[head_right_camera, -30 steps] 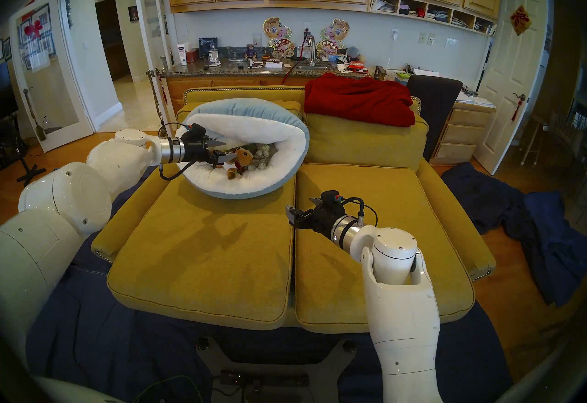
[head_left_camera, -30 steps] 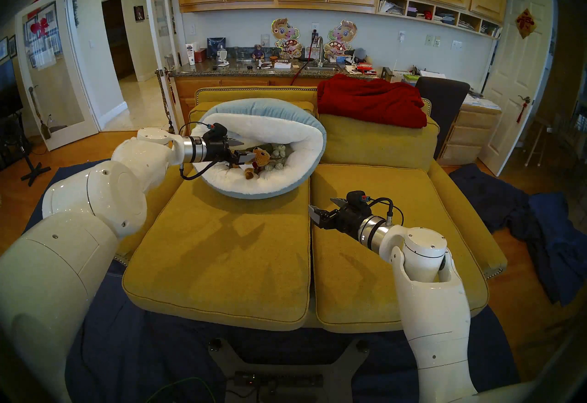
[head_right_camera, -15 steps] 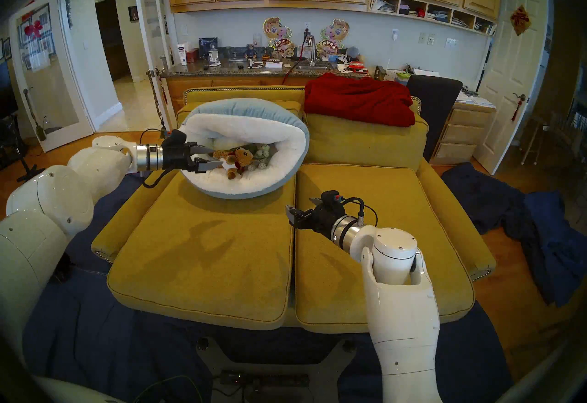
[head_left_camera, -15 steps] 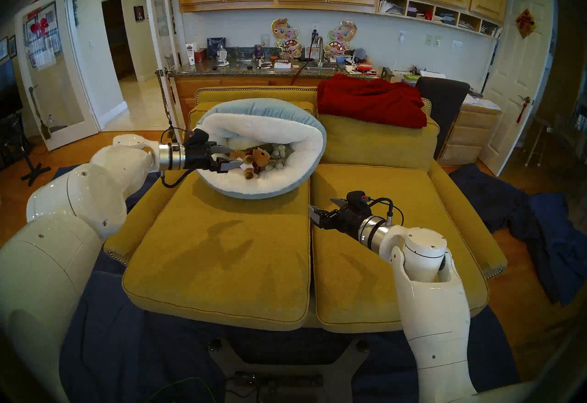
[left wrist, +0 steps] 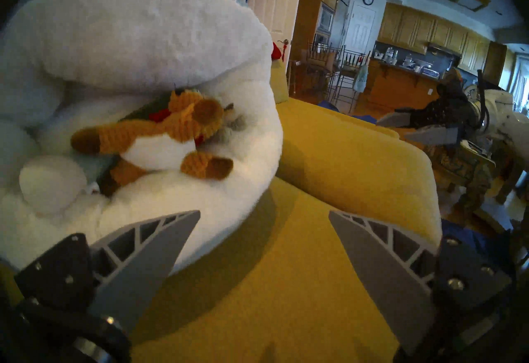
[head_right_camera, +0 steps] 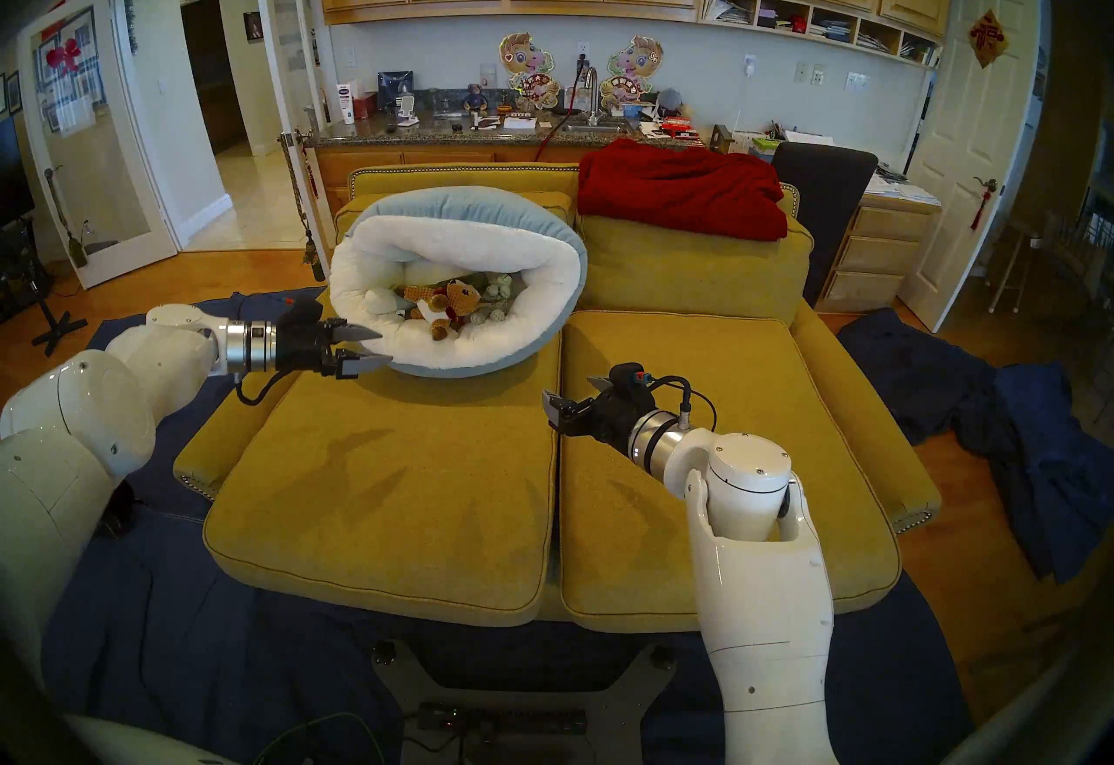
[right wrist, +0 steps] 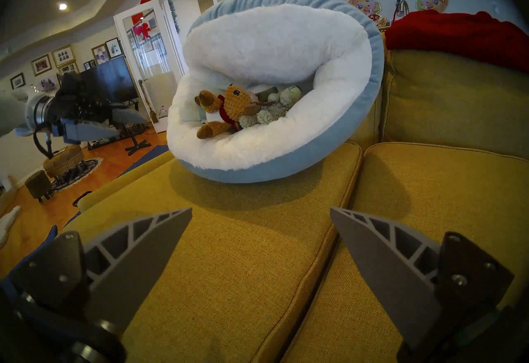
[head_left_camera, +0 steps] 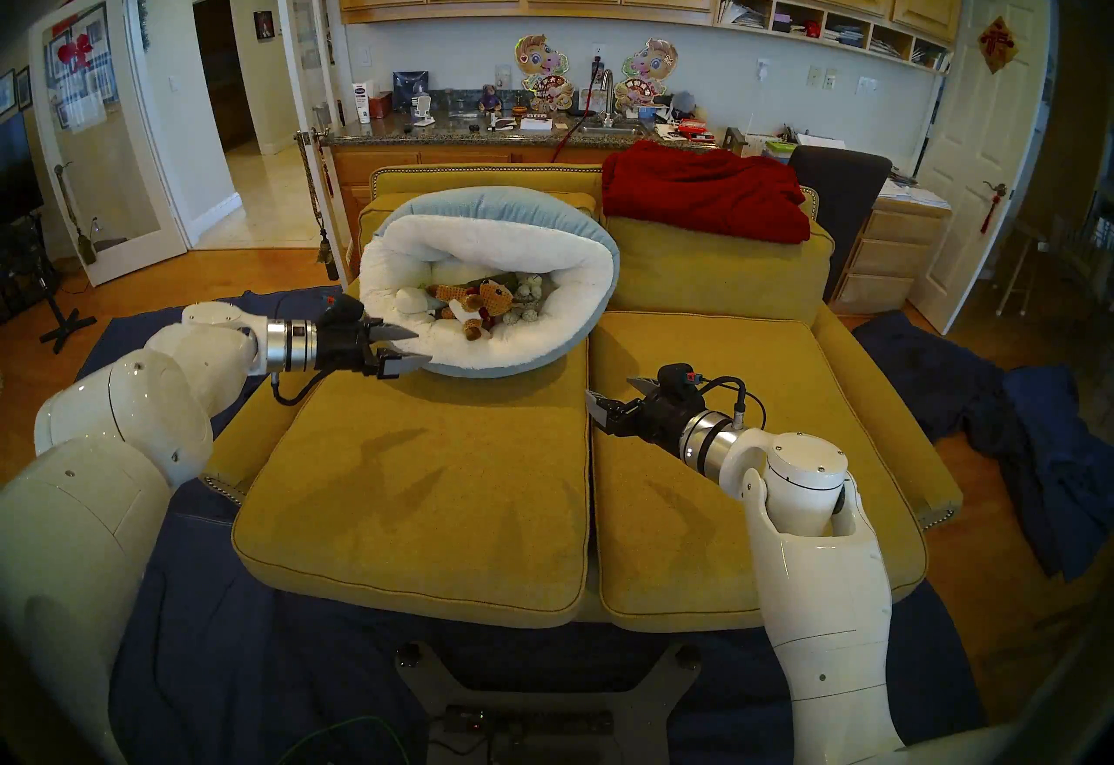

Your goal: Put toys into dog bed

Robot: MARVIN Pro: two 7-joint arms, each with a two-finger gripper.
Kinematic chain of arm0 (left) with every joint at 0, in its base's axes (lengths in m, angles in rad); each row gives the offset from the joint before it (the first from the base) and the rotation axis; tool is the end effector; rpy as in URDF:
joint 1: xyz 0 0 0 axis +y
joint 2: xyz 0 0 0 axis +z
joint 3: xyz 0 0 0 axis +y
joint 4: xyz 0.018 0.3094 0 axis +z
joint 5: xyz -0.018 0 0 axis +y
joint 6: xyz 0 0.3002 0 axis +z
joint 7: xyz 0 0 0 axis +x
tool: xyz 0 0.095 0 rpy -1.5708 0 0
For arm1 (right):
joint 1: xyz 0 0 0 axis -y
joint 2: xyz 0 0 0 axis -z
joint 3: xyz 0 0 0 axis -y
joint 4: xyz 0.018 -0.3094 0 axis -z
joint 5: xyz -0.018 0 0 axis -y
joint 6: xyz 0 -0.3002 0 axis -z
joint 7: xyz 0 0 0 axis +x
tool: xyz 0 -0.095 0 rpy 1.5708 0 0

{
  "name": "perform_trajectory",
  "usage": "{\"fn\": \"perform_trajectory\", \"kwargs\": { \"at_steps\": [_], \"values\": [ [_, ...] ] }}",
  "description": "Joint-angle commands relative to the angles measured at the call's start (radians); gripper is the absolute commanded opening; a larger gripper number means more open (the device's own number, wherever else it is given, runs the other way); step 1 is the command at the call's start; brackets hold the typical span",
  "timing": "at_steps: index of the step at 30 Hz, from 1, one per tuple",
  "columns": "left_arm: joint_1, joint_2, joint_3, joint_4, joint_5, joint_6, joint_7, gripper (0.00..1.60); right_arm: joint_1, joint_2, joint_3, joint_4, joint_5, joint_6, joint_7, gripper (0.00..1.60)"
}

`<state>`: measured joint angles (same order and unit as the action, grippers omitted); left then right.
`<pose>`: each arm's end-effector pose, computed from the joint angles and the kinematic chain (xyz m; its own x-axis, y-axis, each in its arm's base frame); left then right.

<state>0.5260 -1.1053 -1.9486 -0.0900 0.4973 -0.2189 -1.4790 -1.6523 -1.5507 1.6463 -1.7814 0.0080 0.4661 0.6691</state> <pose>0.5219 0.2045 -0.2838 0.2976 -0.2433 0.9232 -0.8478 -0.5119 0.1384 0.3663 0.0241 -0.3140 0.3294 -0.0067 0.9442 0.5270 -0.8284 -0.1898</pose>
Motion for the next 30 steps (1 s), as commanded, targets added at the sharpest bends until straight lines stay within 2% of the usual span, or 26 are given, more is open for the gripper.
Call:
{"fn": "perform_trajectory", "kwargs": {
  "at_steps": [1, 4, 12, 21, 30],
  "values": [
    [0.021, -0.011, -0.032, -0.010, -0.033, -0.025, -0.005, 1.60, 0.025, -0.002, -0.002, -0.028, 0.002, -0.007, 0.001, 1.60],
    [0.030, -0.026, -0.040, -0.010, -0.037, -0.042, -0.005, 1.60, 0.025, -0.002, -0.002, -0.028, 0.002, -0.007, 0.002, 1.60],
    [0.039, -0.052, -0.076, -0.024, -0.057, -0.078, 0.057, 1.60, 0.026, -0.004, 0.000, -0.029, 0.001, -0.007, 0.004, 1.60],
    [0.053, -0.039, -0.113, -0.026, -0.073, -0.101, 0.141, 1.60, 0.026, -0.005, 0.001, -0.028, -0.001, -0.007, 0.006, 1.60],
    [0.064, -0.036, -0.131, -0.022, -0.076, -0.115, 0.170, 1.60, 0.026, -0.007, 0.002, -0.028, -0.002, -0.007, 0.008, 1.60]
  ]
}}
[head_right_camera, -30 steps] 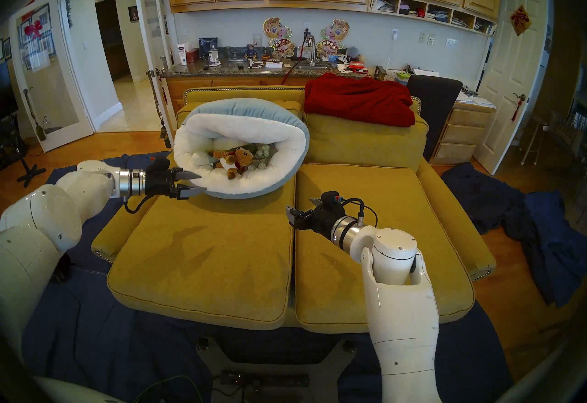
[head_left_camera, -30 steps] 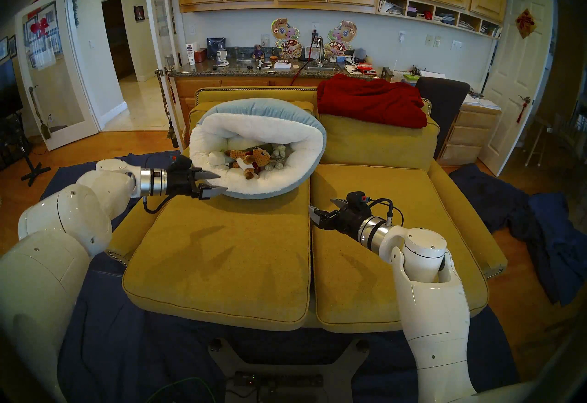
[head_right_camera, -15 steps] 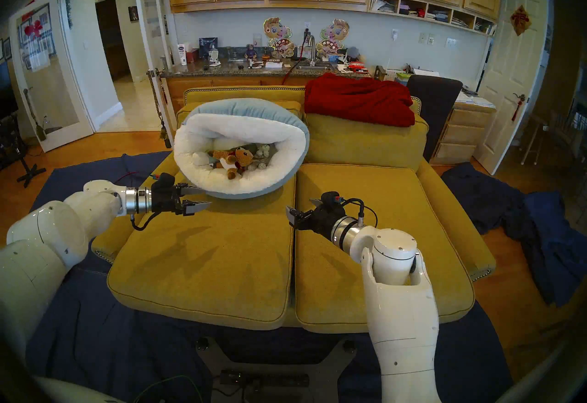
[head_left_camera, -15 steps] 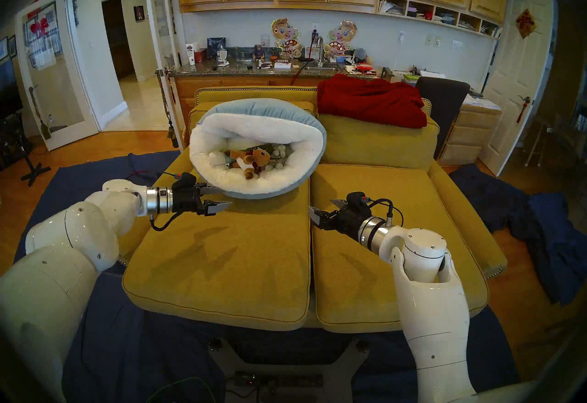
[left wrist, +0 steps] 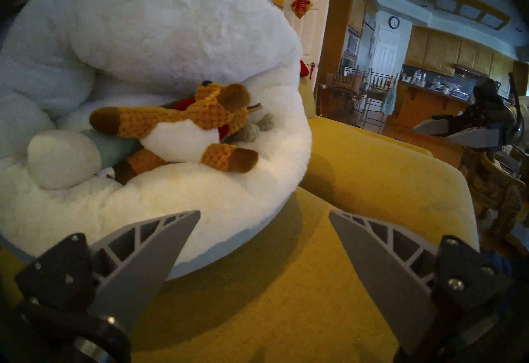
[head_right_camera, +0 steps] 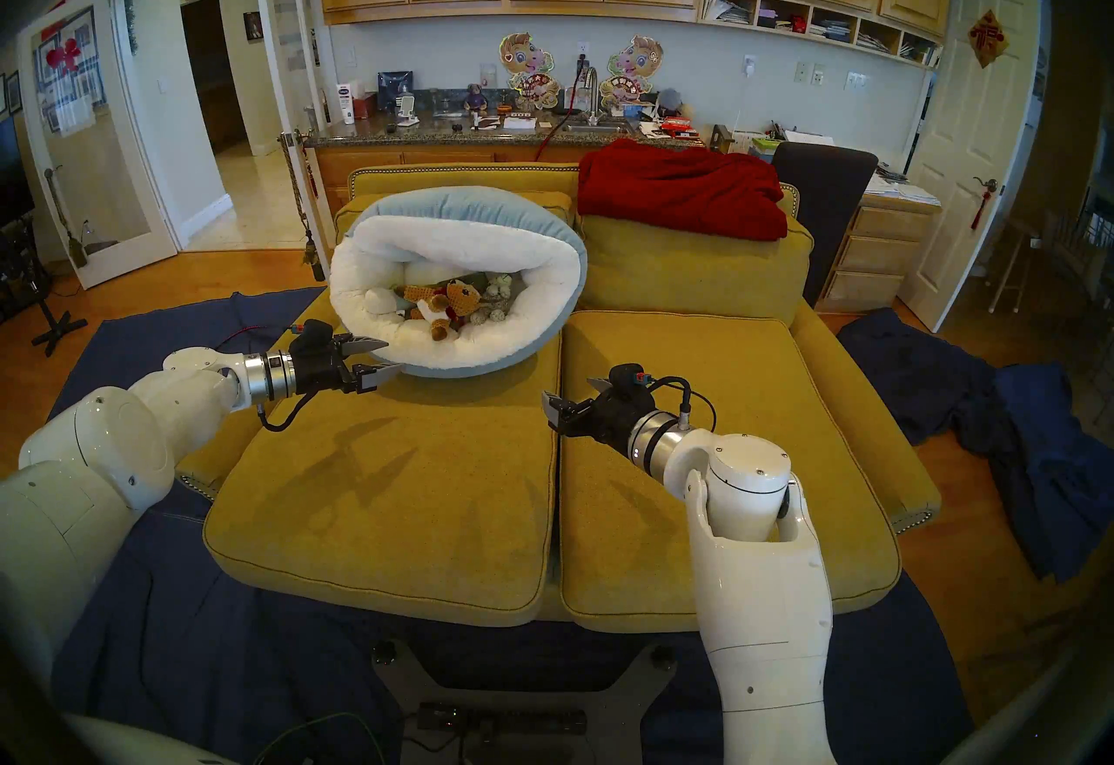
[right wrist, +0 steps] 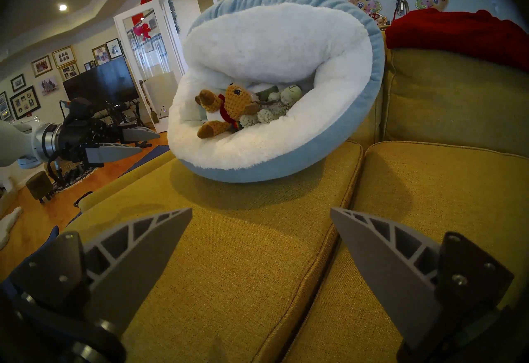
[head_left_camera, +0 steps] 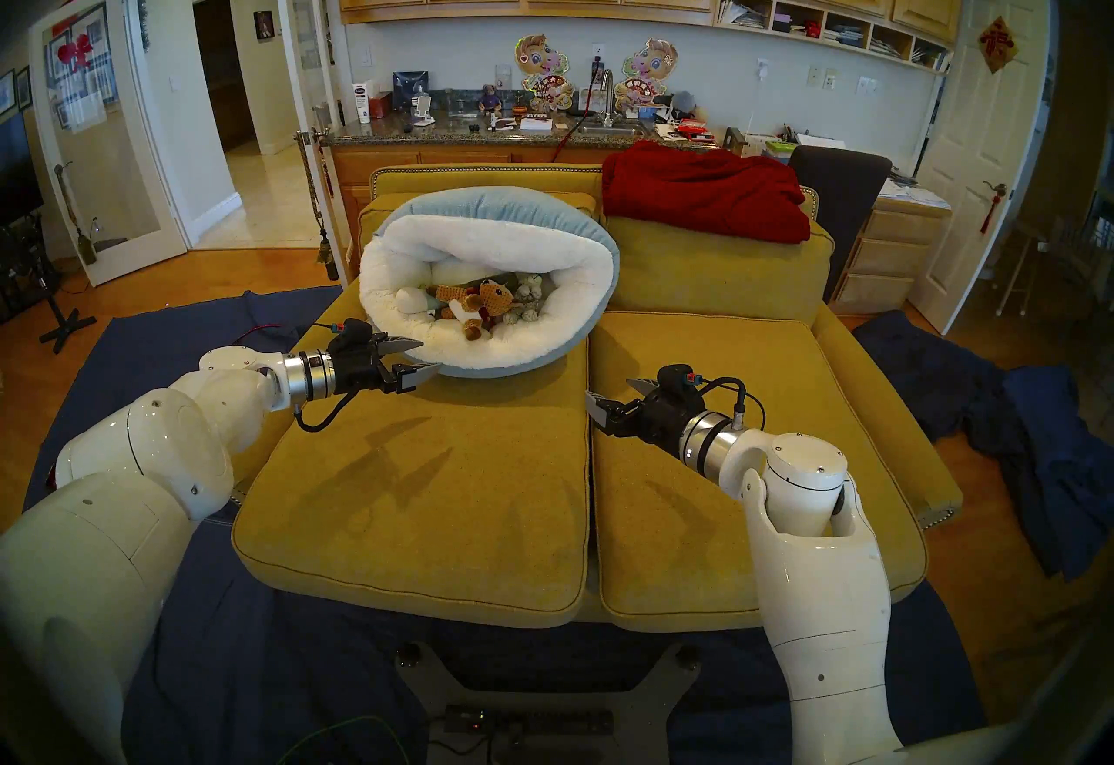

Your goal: Put toys into dog bed

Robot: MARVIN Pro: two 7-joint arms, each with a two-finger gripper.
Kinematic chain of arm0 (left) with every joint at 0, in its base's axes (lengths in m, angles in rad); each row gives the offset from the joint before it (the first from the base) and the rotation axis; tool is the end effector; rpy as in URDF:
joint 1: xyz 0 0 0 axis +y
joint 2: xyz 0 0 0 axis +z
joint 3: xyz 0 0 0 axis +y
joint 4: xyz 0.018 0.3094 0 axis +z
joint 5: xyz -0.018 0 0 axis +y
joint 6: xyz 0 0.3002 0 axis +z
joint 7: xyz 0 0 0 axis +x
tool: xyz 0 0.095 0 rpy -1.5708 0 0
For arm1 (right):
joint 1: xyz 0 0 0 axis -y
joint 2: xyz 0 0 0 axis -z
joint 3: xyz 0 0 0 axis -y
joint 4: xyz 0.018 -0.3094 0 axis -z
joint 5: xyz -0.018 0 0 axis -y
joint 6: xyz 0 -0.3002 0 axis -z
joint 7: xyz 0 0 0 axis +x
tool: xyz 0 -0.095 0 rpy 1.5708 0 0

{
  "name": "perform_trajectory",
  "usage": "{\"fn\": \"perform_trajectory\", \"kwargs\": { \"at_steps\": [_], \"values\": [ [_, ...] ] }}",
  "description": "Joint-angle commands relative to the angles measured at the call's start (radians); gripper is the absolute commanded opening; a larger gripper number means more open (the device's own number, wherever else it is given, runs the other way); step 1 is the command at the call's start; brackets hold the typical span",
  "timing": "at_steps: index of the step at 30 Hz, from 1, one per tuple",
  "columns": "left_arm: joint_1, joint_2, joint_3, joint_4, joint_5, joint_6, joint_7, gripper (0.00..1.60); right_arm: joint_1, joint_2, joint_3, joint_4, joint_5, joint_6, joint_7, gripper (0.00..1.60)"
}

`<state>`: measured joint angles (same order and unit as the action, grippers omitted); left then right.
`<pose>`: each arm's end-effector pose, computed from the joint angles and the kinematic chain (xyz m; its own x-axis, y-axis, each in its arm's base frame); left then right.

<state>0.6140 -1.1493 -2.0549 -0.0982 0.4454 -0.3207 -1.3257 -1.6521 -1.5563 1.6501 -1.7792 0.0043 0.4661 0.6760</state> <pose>0.5218 0.1895 -0.3201 0.2251 -0.1441 0.9636 -0.7724 -0.6292 0.0863 0.3662 0.0246 -0.3147 0.3315 -0.0100 0.9434 0.5281 -0.8267 -0.1943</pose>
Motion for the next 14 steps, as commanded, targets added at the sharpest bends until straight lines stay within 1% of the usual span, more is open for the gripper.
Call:
{"fn": "perform_trajectory", "kwargs": {
  "at_steps": [1, 14],
  "values": [
    [-0.023, 0.008, -0.027, -0.014, -0.025, -0.016, 0.020, 1.60, 0.026, -0.001, -0.002, -0.030, 0.002, -0.007, 0.001, 1.60],
    [-0.014, 0.004, -0.047, -0.013, -0.027, -0.041, 0.049, 1.60, 0.026, -0.003, -0.001, -0.030, -0.001, -0.007, 0.003, 1.60]
  ]
}}
